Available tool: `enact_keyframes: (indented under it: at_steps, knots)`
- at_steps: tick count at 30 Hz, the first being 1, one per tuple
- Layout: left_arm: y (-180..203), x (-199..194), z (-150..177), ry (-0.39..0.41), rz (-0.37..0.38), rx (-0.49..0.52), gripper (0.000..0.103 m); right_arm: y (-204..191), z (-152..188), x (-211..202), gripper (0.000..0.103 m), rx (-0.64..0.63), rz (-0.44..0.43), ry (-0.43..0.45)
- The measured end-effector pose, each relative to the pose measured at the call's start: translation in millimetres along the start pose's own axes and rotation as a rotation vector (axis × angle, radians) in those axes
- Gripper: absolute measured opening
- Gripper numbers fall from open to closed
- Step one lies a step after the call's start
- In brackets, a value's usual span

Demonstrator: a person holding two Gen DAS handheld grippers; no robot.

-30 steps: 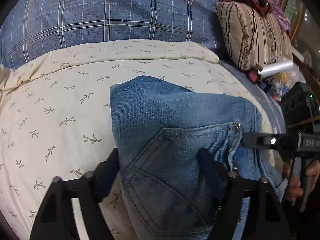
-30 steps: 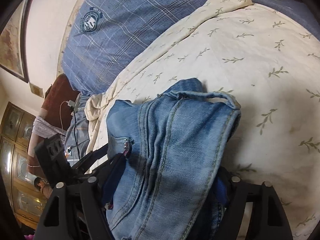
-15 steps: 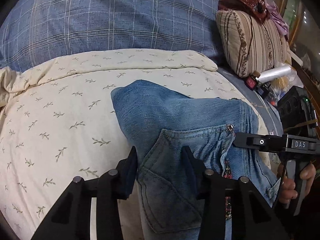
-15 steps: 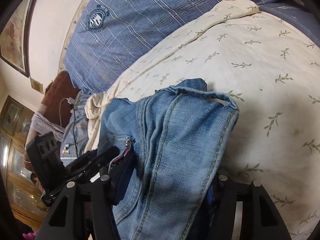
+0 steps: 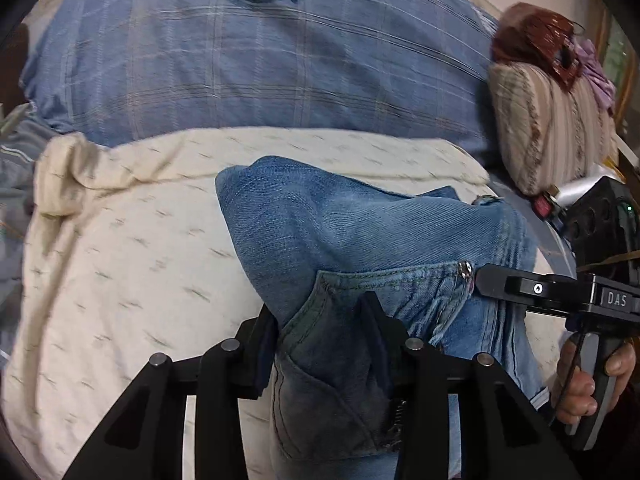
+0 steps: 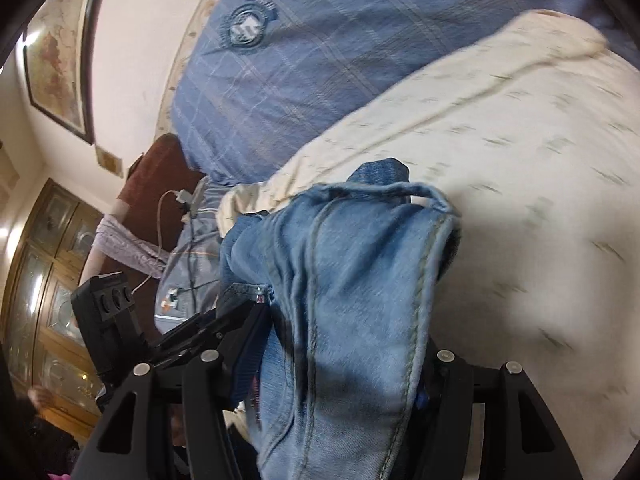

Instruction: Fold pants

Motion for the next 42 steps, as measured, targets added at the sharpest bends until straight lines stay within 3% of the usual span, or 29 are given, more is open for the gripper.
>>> enact_keyframes:
  at_steps: [6,10,13,16,21,26,29,34,42]
  knots:
    - [-43.6,0.6,-32.7,0.014,-0.092,-0.03,0.042,-24.6,-41.1,37.6,0.062,-0.018,-0.029,0.005]
    - [-58.7,20.1,-44.8,-0.011,-0.113,-0.049,0.042,-21.8,-60.7,63.9,0.062,0.006,-0.042,0.001]
    - [-73.0,42.9,-41.6,-0.044,-0.132,-0.071,0.042,-6.8,-67.8,81.6,0.062,0.041,-0.006,-0.003]
    - [-80.8,58.9,-39.8,-0.053,-0.164,-0.085,0.05,14.5,-71.1,95.9,0.062,0.079,0.058,-0.015]
    - [-79.5,56.6,-41.9,-0.035,-0.226,-0.061,0.055,28.6,-71.5,101.1,0.063,0.094,0.092,-0.033]
    - [-72.6,26.9,-39.8,-0.001,-0.255,-0.063,0.056,20.2,-63.5,80.0,0.067,0.064,0.151,0.011]
    - [-65.9,-2.8,-37.9,0.057,-0.286,-0.059,0.069,9.3,-55.4,53.5,0.067,0.025,0.185,0.064]
    - [-51.5,-55.6,-32.7,0.161,-0.336,-0.048,0.08,-15.3,-31.7,11.6,0.067,-0.045,0.205,0.14]
    - [-28.2,-115.7,-7.5,0.237,-0.383,-0.031,0.081,-73.9,20.1,-34.7,0.068,-0.198,0.3,0.206]
Point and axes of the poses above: each gripper's, at about its wrist camera, not at the fingertips, and x roughly the way its jaws point, y to its right, z to its underside, the point moved 7 cm from there along x, roughly the way its jaws point, and after that the axes turned 10 degrees about -y, right-handed, at the moved point
